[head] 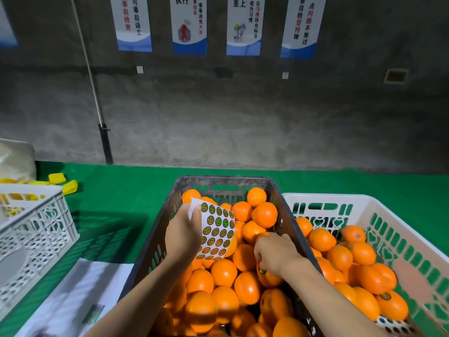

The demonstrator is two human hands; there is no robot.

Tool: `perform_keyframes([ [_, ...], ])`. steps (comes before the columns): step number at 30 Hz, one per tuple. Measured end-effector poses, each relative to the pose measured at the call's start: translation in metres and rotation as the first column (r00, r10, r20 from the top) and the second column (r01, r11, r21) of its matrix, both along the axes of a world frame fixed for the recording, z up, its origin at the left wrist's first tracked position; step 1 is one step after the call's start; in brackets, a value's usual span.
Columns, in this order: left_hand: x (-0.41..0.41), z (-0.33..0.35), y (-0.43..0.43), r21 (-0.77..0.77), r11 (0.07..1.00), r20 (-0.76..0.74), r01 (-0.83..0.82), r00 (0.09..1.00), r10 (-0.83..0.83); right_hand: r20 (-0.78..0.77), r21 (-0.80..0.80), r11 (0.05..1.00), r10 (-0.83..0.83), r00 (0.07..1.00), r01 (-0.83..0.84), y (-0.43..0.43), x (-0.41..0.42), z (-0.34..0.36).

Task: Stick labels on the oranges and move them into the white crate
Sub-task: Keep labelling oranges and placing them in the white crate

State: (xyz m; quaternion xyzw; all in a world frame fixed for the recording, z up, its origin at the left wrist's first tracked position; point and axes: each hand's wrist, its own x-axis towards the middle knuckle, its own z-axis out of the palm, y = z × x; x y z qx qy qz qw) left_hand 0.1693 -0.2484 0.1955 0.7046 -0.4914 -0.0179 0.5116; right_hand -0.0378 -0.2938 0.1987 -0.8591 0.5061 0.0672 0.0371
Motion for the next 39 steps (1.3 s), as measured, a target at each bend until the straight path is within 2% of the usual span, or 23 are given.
perform_keyframes([
  [6, 0.001, -0.002, 0.001, 0.019, 1.000, 0.020, -0.001, 1.000, 0.000, 0.071, 0.187, 0.975, -0.138, 0.988, 0.123, -0.001, -0.002, 0.000],
  [8, 0.002, -0.002, 0.001, 0.029, 1.000, 0.011, 0.011, 1.000, -0.011, 0.079, 0.195, 0.971, -0.156, 0.985, 0.139, -0.001, -0.002, -0.001],
  [15, 0.001, -0.005, -0.001, 0.052, 0.999, 0.047, 0.013, 0.999, -0.015, -0.040, 0.156, 0.955, -0.247, 0.968, 0.251, 0.000, 0.005, -0.008],
  [19, 0.002, -0.006, -0.001, 0.053, 0.999, 0.061, 0.005, 0.998, -0.008, -0.018, 0.197, 0.937, -0.291, 0.957, 0.289, 0.000, 0.004, -0.006],
  [22, 0.002, -0.006, -0.002, 0.061, 0.998, 0.059, 0.018, 0.998, -0.022, -0.052, 0.238, 0.934, -0.262, 0.964, 0.267, 0.000, 0.004, -0.005],
  [26, 0.001, -0.007, -0.002, 0.068, 0.997, 0.096, 0.025, 0.995, -0.031, -0.263, 0.197, 0.963, -0.129, 0.956, 0.184, 0.003, 0.006, -0.008],
  [29, 0.001, -0.008, -0.002, 0.057, 0.998, 0.104, 0.032, 0.994, -0.038, -0.255, 0.326, 0.937, -0.037, 0.966, 0.122, 0.004, 0.005, -0.009],
  [31, -0.001, -0.007, 0.000, 0.045, 0.998, 0.099, 0.043, 0.994, -0.048, -0.208, 0.340, 0.939, 0.013, 0.978, 0.059, 0.004, 0.003, -0.006],
  [33, -0.003, -0.004, 0.001, 0.031, 0.999, 0.115, 0.043, 0.992, -0.046, -0.097, 0.283, 0.959, 0.021, 0.995, 0.007, 0.003, 0.001, -0.001],
  [35, -0.004, -0.002, 0.004, 0.030, 0.999, 0.127, 0.034, 0.991, -0.037, 0.219, 0.202, 0.979, -0.063, 0.974, 0.018, 0.003, -0.001, 0.005],
  [37, -0.003, 0.001, 0.007, 0.044, 0.998, 0.109, 0.034, 0.993, -0.039, 0.597, 0.084, 0.989, -0.146, 0.789, 0.119, -0.001, -0.007, 0.014],
  [39, -0.003, 0.000, 0.009, 0.056, 0.998, 0.094, 0.023, 0.995, -0.029, 0.790, 0.002, 0.960, -0.173, 0.588, 0.281, -0.012, -0.019, 0.023],
])
